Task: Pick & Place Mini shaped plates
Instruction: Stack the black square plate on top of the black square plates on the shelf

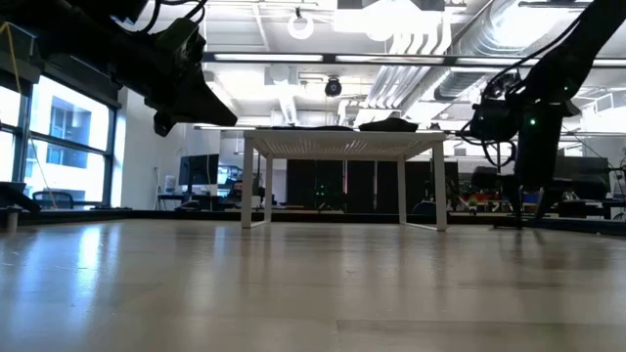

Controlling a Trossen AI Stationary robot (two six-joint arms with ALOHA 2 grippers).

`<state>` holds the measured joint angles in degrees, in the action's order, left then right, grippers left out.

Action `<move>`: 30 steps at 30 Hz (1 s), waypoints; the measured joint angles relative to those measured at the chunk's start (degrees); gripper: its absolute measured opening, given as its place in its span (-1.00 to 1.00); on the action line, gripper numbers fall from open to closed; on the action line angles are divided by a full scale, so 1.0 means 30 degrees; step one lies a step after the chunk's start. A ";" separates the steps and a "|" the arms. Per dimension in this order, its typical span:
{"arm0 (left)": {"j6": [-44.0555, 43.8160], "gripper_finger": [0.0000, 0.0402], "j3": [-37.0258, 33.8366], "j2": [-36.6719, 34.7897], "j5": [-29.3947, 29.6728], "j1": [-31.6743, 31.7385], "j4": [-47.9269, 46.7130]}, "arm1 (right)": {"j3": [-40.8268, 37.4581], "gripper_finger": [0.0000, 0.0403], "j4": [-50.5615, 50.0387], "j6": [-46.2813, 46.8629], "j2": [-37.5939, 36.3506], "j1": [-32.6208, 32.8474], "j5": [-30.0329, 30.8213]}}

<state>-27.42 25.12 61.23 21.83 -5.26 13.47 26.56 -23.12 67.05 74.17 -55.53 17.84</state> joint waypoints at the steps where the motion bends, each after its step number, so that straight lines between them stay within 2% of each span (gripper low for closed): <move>1: 0.0000 -1.00 0.0000 0.0000 0.0056 0.0000 -0.0007 | -0.0150 -0.59 0.0243 -0.0055 0.0000 0.0000 -0.0094; 10: -0.0131 -1.00 0.0000 -0.0002 0.0605 0.0007 0.0000 | -0.0341 -0.97 0.0741 -0.0430 -0.0250 0.0022 -0.0240; 15: -0.0445 -1.00 0.0000 0.0000 0.1171 0.0007 0.0007 | -0.0392 -0.94 0.0601 -0.0587 -0.1796 0.0015 0.0031; 21: -0.0993 -1.00 0.0000 0.0000 0.1141 0.0007 0.0017 | -0.0406 -0.98 0.0461 -0.1979 -0.4826 0.0015 0.0148; 30: -0.0861 -1.00 -0.0007 -0.0007 0.1217 0.0015 0.0615 | 0.0254 -0.96 0.0491 -0.4733 -0.9439 0.0015 -0.2153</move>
<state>-30.00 25.10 61.21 25.48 -5.21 15.32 27.32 -21.65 52.85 45.85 -55.48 11.38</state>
